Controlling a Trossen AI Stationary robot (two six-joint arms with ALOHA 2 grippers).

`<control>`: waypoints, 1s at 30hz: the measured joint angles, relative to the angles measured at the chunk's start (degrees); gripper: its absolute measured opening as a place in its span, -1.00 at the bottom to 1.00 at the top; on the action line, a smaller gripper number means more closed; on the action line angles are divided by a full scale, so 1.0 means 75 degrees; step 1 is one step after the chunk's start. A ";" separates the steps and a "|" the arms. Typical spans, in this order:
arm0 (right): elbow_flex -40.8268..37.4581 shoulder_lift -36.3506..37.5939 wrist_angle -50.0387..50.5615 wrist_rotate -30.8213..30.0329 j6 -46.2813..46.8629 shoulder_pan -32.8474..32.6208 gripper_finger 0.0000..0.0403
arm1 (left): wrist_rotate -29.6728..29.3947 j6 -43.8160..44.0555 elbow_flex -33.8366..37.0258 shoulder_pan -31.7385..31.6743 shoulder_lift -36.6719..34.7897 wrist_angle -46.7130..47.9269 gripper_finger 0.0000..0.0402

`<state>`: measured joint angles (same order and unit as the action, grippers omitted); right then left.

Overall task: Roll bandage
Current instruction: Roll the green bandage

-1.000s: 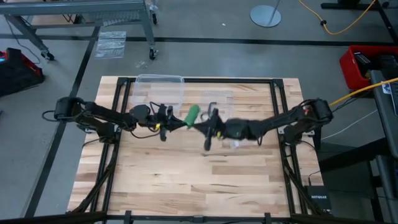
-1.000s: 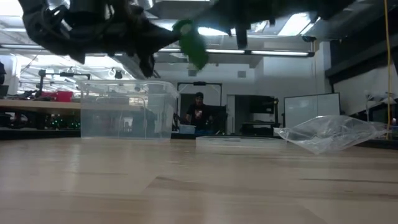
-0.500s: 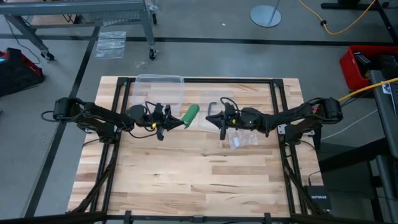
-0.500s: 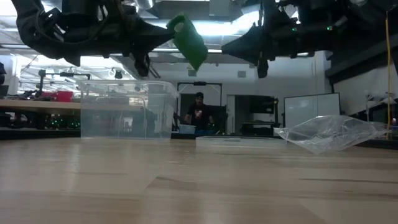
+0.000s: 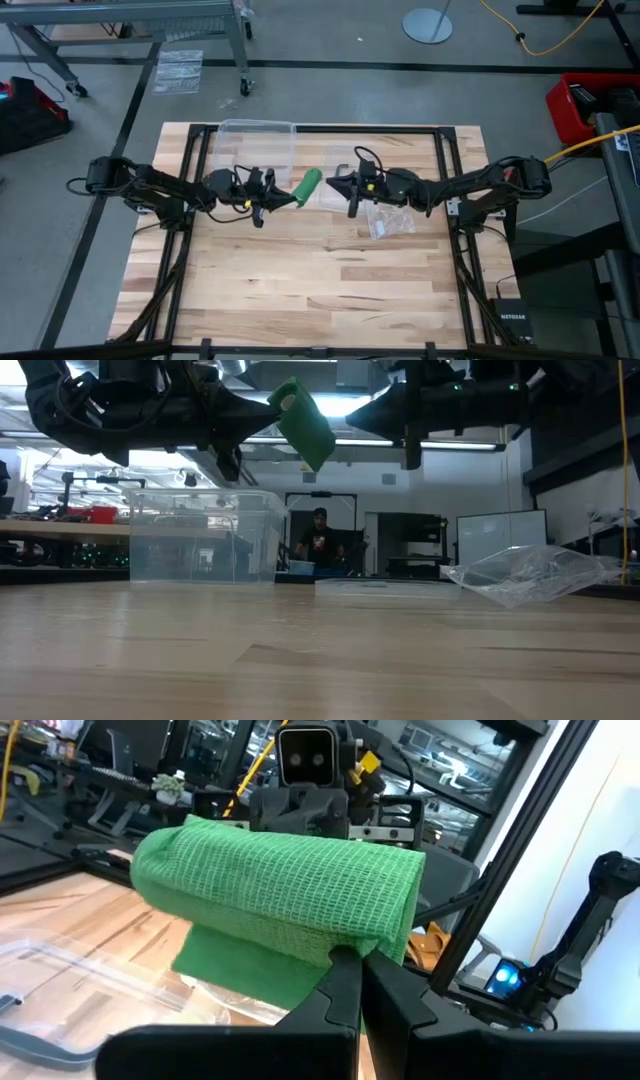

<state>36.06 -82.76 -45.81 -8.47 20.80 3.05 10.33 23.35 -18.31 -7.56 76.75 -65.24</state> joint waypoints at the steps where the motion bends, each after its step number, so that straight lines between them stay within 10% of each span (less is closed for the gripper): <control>1: 0.0070 0.0000 0.0206 0.0009 0.0008 0.0000 -0.87 | 0.0000 -0.0052 0.0000 0.0003 0.0000 0.0004 -1.00; 14: 0.0707 0.0000 0.1796 0.0491 0.0026 -0.0009 -0.04 | 0.0000 -0.0418 0.0000 0.0219 0.0000 -0.0044 -1.00; 30: 0.0704 -0.0003 0.1815 0.1509 -0.0029 -0.0009 0.04 | 0.0227 -0.0142 0.0000 0.0661 0.0000 -0.1397 -1.00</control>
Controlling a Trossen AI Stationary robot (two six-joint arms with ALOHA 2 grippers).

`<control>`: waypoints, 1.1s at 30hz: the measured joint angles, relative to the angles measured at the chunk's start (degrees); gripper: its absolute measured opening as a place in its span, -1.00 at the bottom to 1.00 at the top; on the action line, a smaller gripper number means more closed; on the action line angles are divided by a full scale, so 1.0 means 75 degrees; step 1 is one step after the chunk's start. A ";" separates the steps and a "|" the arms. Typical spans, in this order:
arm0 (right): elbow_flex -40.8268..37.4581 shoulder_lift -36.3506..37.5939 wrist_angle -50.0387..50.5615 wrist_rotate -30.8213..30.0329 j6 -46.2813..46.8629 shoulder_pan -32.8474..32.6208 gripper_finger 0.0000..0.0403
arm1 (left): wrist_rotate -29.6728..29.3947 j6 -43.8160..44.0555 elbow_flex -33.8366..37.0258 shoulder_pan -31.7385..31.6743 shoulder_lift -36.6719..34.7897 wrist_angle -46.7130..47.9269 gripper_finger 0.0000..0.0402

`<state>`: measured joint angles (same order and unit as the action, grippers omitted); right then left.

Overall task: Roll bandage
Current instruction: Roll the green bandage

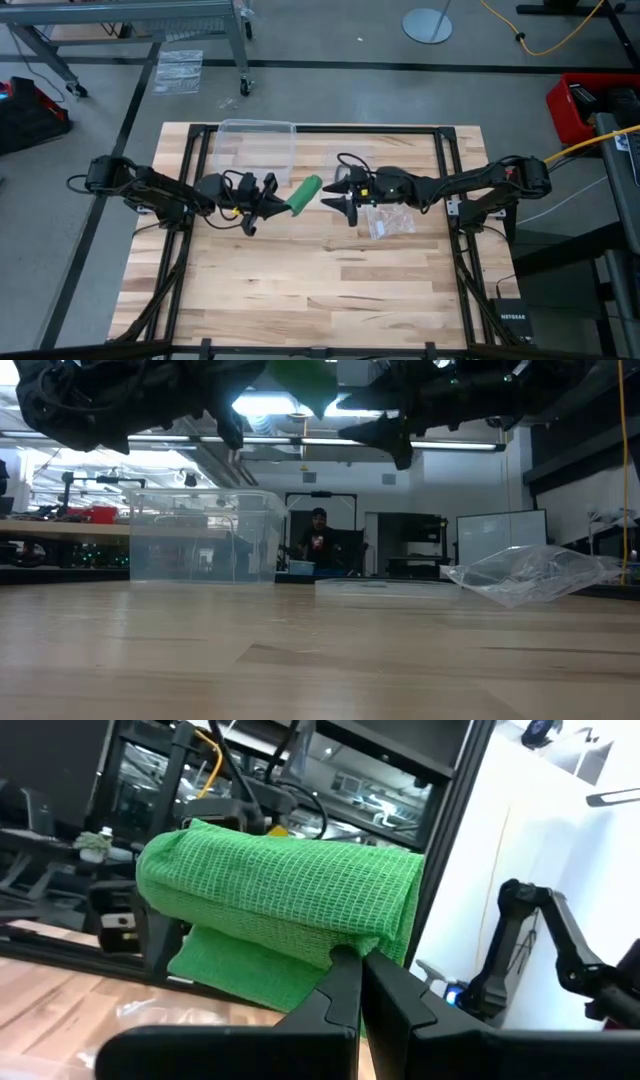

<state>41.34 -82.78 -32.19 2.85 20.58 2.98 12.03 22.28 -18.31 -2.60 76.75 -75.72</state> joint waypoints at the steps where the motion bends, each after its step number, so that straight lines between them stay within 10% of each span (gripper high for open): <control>1: 0.0000 -0.0003 -0.0147 0.0152 0.0000 0.0000 0.04 | 0.0002 -0.0006 0.0000 0.0034 0.0000 0.0003 -1.00; 33: -0.0009 -0.0992 -0.2419 0.0665 0.0230 -0.0003 0.04 | 0.0000 -0.0344 0.0000 0.0366 0.0000 -0.0219 -1.00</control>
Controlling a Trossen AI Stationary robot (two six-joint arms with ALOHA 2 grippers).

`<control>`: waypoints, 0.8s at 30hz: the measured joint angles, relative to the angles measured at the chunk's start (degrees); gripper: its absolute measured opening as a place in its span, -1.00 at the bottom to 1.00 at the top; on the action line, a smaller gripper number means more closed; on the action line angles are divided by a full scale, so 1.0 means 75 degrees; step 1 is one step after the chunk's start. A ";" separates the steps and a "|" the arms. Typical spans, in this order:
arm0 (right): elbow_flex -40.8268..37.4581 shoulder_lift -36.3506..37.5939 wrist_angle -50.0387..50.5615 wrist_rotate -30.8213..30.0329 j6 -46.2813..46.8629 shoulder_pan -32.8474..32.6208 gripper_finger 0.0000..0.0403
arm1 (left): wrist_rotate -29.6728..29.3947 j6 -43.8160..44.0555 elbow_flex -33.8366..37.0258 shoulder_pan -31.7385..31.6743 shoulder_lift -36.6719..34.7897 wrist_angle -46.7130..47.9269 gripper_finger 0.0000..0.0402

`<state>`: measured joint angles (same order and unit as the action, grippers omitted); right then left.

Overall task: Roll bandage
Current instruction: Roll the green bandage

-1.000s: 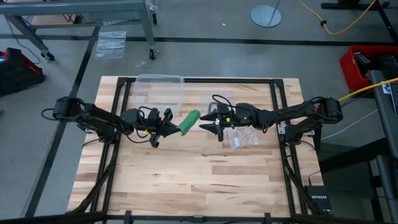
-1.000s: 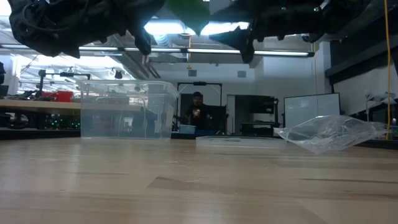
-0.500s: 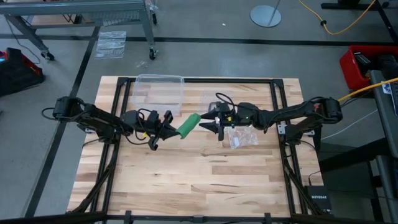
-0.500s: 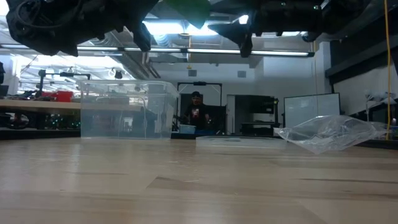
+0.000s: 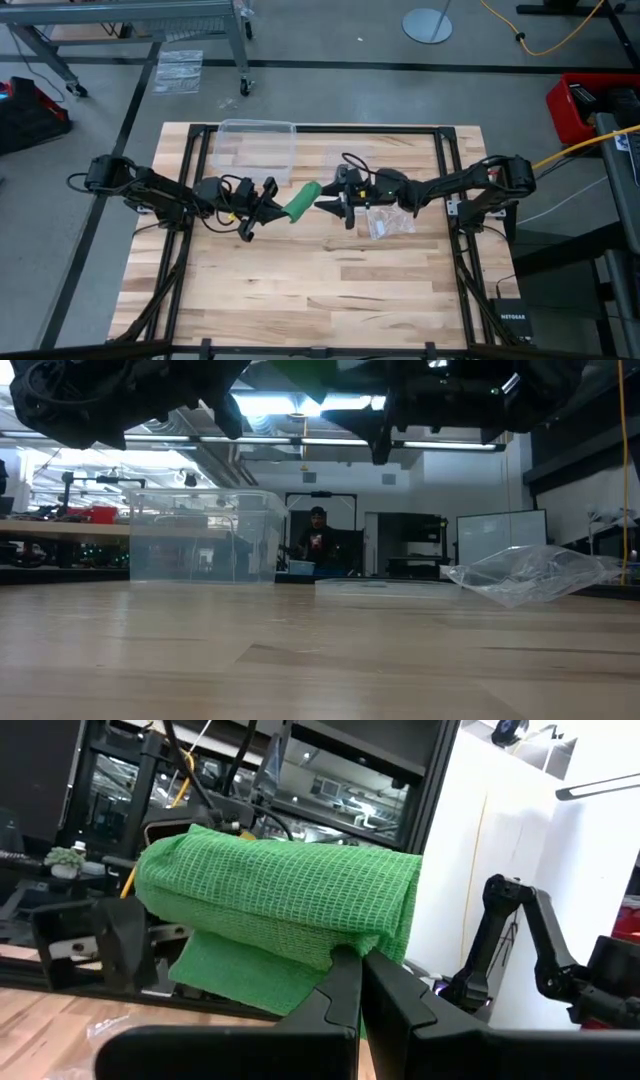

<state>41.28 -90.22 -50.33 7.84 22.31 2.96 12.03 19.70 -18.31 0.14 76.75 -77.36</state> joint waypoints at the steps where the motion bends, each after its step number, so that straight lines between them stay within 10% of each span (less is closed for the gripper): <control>1: 0.0004 -0.0051 -0.0244 0.0083 -0.0001 0.0002 0.04 | 0.0000 0.0000 0.0000 0.0000 0.0000 -0.0005 -1.00; 15: 0.0880 -0.0447 0.0326 0.1212 -0.0006 0.0003 0.02 | -0.0002 -0.0035 0.0000 0.0000 0.0000 -0.0006 -1.00; 24: 0.0898 -0.0447 0.0444 0.1509 -0.0006 0.0003 -0.48 | -0.0003 -0.0029 0.0000 0.0000 0.0000 0.0013 -1.00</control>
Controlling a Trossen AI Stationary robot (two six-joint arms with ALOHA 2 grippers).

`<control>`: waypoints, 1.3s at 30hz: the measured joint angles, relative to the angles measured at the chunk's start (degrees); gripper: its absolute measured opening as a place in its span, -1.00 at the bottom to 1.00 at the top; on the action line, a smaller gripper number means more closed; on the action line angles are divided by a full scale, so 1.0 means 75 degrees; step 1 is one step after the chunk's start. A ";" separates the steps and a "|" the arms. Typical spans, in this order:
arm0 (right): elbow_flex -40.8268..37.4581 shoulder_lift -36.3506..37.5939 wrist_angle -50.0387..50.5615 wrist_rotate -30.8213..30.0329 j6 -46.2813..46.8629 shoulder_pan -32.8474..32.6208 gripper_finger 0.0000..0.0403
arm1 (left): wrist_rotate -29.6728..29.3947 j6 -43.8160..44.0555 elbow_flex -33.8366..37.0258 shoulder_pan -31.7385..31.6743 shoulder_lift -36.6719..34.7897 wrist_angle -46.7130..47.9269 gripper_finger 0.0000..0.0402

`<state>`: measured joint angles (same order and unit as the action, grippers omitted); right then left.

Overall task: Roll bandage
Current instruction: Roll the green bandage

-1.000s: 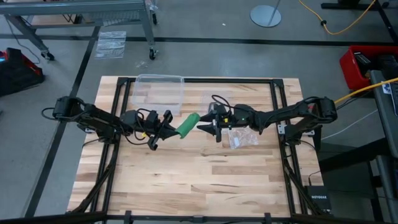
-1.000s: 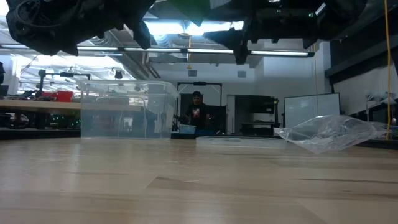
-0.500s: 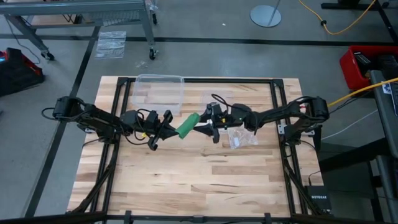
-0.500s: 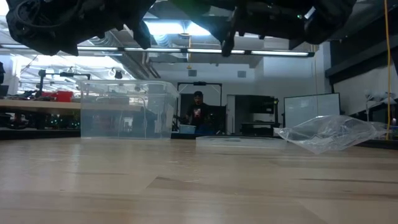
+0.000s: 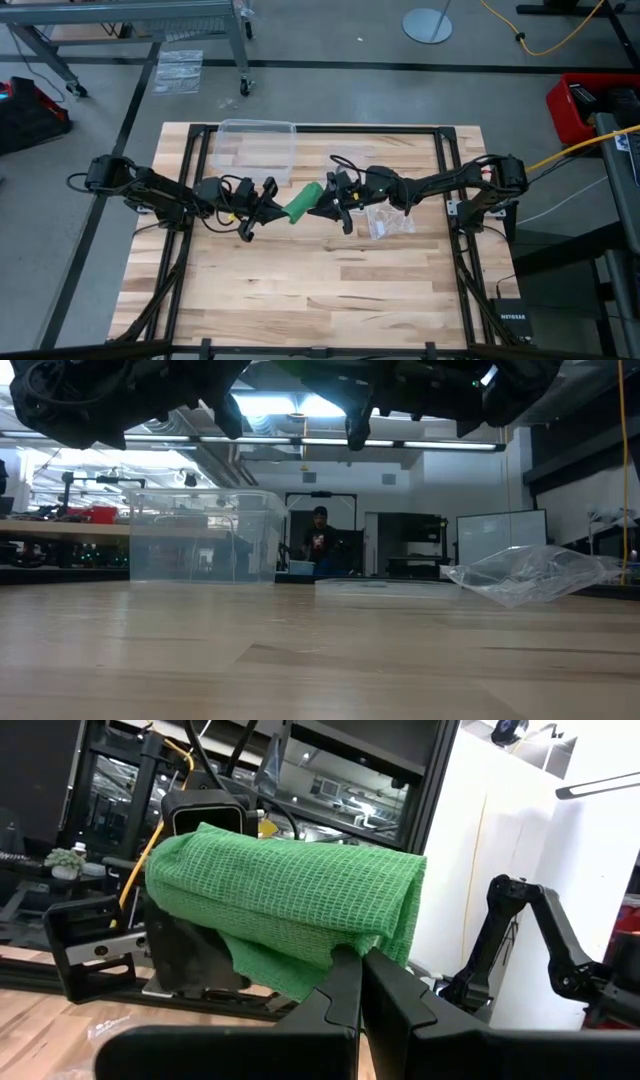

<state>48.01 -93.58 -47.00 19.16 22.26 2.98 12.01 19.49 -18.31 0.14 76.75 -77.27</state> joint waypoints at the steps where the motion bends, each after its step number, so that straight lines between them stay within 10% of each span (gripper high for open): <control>1: 0.0000 0.0000 0.0000 -0.0002 0.0000 0.0000 -0.57 | 0.0000 0.0000 0.0000 0.0000 0.0000 0.0012 -1.00; 6: 0.0000 0.0000 0.0000 0.0000 -0.0008 0.0000 -0.95 | -0.0002 0.0003 0.0000 -0.0003 0.0000 0.0013 -1.00; 39: 0.0012 0.0240 0.1441 0.2799 0.0828 -0.0683 -1.00 | -0.0017 0.0035 0.0009 -0.0332 -0.0009 0.1856 -1.00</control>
<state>48.10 -91.78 -36.20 40.15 28.47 -2.14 11.88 19.75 -18.24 -2.35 76.69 -63.35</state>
